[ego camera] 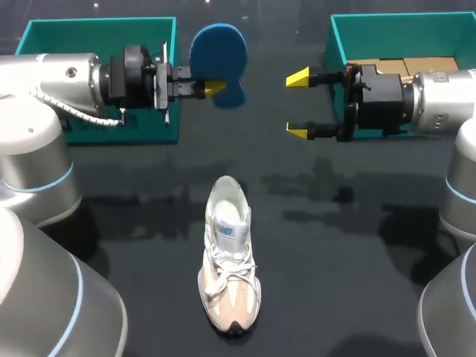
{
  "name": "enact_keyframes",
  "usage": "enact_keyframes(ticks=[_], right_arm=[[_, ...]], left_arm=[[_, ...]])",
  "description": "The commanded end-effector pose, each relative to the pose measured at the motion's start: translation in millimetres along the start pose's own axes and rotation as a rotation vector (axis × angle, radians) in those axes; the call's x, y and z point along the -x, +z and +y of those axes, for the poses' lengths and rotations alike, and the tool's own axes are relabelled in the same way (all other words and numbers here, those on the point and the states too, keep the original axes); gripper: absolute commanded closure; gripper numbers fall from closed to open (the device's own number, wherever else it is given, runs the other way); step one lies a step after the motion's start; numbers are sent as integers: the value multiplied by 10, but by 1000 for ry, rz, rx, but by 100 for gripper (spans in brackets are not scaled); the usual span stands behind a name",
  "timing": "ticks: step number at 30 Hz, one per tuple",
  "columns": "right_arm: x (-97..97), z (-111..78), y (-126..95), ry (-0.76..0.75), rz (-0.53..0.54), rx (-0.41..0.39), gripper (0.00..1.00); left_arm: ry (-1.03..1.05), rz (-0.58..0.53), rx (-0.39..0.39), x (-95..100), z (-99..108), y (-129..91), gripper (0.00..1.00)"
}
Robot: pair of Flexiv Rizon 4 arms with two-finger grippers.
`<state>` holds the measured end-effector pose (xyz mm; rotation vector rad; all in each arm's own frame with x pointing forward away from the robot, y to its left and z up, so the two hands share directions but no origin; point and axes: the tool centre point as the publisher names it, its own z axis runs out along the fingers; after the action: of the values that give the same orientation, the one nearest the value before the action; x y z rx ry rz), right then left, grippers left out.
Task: Take the shoe out of the shoebox, open the shoe tongue, remove and reinsert the insole, then place the shoe into the shoebox
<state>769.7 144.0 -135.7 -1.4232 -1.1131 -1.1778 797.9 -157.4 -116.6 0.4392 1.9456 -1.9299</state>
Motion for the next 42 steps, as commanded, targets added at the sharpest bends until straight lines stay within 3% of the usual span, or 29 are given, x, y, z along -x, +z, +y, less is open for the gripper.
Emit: enact_keyframes(ticks=[1, 3, 11, 15, 19, 31, 42], right_arm=[[-1, -2, 17, 1, -2, 2, 0], [-1, -2, 17, 1, -2, 2, 0], [-1, -2, 17, 1, -2, 2, 0], [-1, -2, 17, 1, -2, 2, 0], [-1, -2, 17, 1, -2, 2, 0], [-1, -2, 17, 1, -2, 2, 0], [-34, -55, 167, -68, -64, -56, 0]], left_arm=[[241, 13, -103, -59, 47, 11, 100], [211, 73, -150, -16, 117, -6, 100], [211, 73, -150, -16, 117, -6, 100], [422, 64, -57, -68, 150, 17, 100], [579, 41, -25, -86, 173, 17, 100], [889, -59, -26, -114, 231, 34, 100], [1000, -37, -4, -4, 284, 169, 100]])
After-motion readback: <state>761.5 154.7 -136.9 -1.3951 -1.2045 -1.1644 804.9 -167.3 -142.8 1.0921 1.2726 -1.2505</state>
